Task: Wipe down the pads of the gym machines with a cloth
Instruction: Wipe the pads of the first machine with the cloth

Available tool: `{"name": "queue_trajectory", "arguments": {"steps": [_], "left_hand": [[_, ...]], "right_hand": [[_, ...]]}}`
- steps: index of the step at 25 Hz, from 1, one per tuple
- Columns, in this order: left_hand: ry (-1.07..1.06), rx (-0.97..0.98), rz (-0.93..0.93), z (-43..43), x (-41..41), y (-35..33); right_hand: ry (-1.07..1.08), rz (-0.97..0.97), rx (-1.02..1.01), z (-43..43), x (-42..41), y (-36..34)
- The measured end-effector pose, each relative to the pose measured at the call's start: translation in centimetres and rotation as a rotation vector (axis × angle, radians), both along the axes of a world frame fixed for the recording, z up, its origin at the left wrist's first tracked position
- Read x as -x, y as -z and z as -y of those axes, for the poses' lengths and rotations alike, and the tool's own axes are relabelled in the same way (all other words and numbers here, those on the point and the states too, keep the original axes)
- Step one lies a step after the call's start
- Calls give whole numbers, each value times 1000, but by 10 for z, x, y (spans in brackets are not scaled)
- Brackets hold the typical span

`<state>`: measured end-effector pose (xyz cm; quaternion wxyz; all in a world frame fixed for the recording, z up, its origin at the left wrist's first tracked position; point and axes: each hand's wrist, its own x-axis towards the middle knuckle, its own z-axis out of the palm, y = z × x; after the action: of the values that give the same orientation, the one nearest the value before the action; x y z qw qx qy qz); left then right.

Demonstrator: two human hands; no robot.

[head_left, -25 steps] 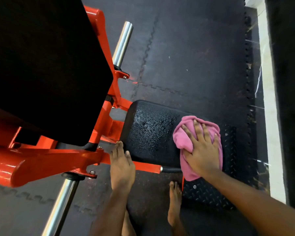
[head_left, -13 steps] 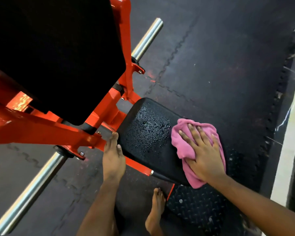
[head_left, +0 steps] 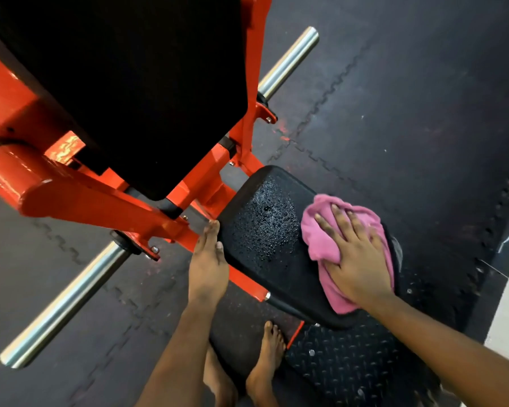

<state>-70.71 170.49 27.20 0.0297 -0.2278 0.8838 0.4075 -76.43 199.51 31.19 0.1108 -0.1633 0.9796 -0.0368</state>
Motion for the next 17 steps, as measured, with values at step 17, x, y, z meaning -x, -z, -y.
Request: {"name": "queue_trajectory", "arguments": {"steps": [17], "left_hand": [[18,22,70,-2,3,-4]], "right_hand": [[-7,-32,15,28,6,5]]}}
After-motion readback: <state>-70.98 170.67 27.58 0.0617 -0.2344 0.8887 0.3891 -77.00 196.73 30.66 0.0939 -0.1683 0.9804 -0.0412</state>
